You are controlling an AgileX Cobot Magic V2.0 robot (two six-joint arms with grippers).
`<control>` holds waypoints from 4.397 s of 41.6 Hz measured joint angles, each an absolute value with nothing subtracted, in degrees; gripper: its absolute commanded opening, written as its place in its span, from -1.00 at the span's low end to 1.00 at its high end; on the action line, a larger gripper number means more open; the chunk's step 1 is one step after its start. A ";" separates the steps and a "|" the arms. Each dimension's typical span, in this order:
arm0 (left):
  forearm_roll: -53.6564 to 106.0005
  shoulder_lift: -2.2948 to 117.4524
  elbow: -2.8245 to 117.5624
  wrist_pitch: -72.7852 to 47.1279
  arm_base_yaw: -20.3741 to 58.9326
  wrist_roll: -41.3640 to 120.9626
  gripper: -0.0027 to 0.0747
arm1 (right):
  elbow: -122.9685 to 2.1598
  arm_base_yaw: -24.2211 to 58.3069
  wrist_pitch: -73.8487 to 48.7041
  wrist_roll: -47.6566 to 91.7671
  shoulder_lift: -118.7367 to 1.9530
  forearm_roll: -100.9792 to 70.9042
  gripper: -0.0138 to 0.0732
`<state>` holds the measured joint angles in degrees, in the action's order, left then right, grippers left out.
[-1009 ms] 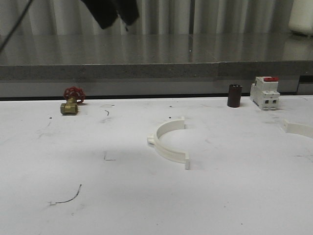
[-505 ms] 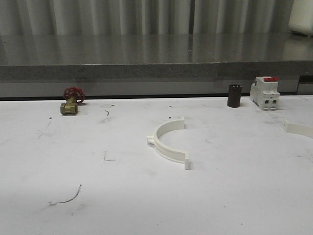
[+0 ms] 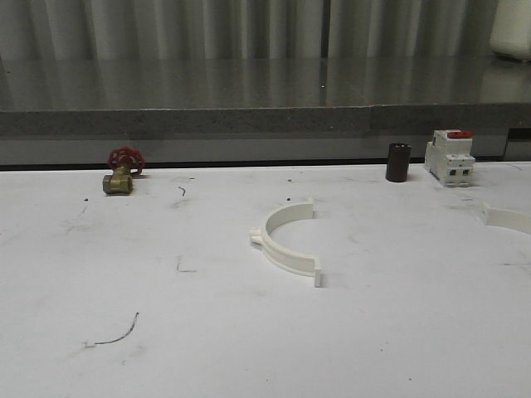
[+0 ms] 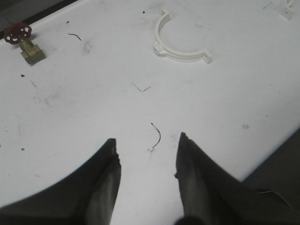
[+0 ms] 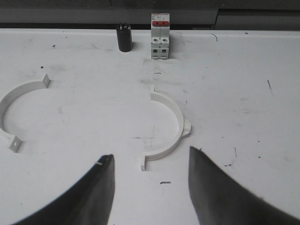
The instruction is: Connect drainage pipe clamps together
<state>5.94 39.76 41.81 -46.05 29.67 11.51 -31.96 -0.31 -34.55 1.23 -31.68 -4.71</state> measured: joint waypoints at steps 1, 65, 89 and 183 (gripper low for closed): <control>5.94 39.00 41.04 -46.05 29.67 11.51 -0.20 | -31.96 -0.31 -34.55 1.23 -31.68 -4.71 0.23; 5.86 35.08 38.57 -46.05 29.67 11.51 -0.20 | -64.01 -7.20 -47.01 1.09 -94.92 -2.13 0.22; 5.86 35.08 38.57 -46.05 29.58 11.51 -0.20 | -67.60 -7.20 -43.07 1.54 -106.71 -2.10 -0.10; 5.86 35.08 38.57 -46.05 29.58 11.51 -0.20 | -79.91 21.20 -55.99 -26.63 -103.45 4.76 -0.28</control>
<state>5.86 35.08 38.57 -46.05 29.58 11.51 -79.91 21.20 -55.99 -26.63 -103.45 4.76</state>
